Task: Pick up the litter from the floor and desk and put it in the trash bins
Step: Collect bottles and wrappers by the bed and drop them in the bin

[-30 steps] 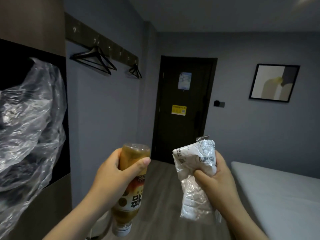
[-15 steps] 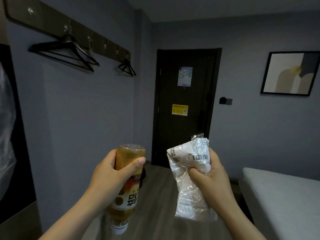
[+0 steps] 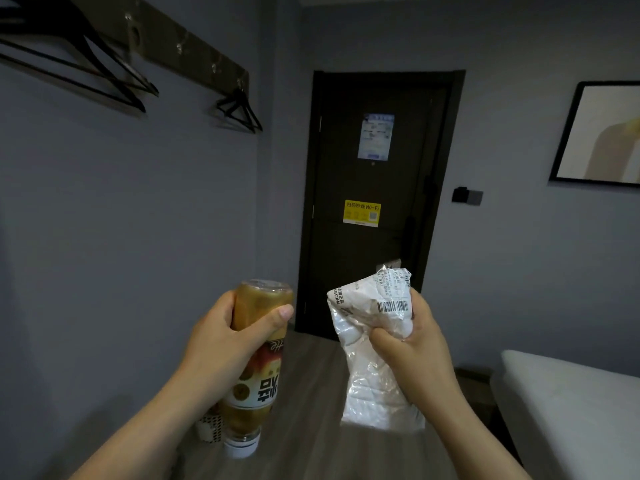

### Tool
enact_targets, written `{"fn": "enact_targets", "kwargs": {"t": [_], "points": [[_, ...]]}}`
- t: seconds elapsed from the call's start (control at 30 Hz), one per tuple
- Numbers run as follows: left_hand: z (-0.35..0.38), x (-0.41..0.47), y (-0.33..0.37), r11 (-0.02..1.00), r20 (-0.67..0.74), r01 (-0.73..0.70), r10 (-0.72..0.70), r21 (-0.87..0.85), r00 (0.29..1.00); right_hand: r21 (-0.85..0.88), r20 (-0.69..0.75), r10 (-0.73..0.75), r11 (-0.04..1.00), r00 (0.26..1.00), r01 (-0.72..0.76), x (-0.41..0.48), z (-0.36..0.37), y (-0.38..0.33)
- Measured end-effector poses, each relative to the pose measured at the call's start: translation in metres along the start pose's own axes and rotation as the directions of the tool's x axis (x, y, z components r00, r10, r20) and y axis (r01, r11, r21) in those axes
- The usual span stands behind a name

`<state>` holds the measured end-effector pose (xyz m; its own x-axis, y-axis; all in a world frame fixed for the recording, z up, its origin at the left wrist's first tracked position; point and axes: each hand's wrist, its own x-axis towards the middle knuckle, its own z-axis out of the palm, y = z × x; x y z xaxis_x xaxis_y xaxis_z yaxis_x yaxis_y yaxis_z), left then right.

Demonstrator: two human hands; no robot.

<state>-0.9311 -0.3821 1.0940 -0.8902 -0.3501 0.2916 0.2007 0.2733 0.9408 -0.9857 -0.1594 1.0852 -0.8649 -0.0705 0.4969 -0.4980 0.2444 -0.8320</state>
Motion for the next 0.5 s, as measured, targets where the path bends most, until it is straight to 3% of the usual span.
{"fn": "enact_targets", "kwargs": {"t": [0.5], "points": [[0.041, 0.27, -0.096, 0.997, -0.042, 0.081, -0.081, -0.008, 0.996, 0.019, 0.071, 0.057, 0.998, 0.996, -0.058, 0.243, 0.099, 0.15]]}}
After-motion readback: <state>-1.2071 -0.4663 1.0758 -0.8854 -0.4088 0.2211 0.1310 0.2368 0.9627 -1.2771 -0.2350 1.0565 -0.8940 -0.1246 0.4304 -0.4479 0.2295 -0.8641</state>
